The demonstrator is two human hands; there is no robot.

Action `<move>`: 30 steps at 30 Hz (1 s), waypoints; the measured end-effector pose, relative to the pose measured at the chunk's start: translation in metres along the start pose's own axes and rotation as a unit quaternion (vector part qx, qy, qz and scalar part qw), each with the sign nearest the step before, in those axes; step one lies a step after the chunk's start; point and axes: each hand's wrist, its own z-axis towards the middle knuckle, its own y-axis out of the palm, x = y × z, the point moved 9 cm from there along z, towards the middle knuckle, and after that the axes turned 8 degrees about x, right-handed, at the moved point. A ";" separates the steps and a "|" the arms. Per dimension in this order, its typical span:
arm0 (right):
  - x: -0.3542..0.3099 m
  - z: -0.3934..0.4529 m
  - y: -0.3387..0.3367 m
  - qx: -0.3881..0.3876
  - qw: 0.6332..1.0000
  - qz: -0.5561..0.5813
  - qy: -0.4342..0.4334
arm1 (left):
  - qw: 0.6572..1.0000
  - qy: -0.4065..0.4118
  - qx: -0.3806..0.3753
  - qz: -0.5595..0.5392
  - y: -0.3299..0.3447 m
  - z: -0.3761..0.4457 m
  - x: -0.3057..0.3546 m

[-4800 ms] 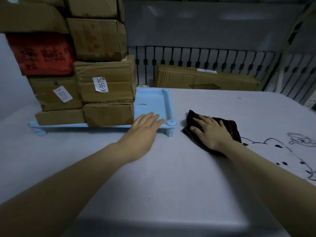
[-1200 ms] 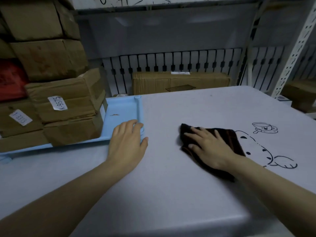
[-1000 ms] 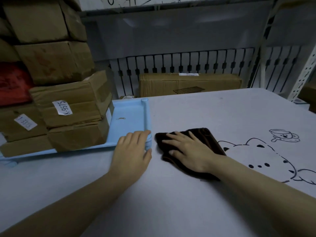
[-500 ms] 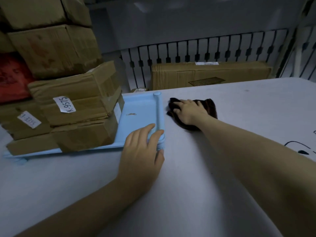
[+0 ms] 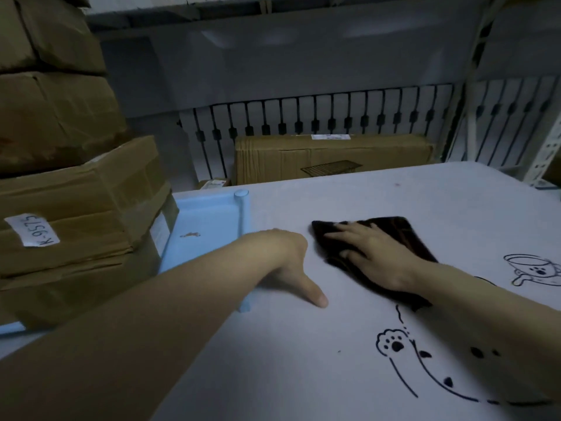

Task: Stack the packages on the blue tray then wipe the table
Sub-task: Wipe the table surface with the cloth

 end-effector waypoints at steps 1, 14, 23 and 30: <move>-0.010 0.004 0.004 -0.011 1.000 0.008 -0.020 | 1.000 0.002 -0.013 -0.020 0.004 0.003 -0.001; 0.047 0.121 0.016 -0.003 0.994 -0.058 0.091 | 0.999 0.002 0.038 -0.034 0.010 0.010 -0.010; 0.210 0.005 -0.055 0.050 0.936 -0.116 0.328 | 0.999 0.003 0.037 -0.040 0.013 0.004 -0.004; 0.077 -0.049 -0.032 0.026 0.987 -0.067 0.146 | 0.996 -0.024 0.036 -0.084 0.009 0.009 -0.007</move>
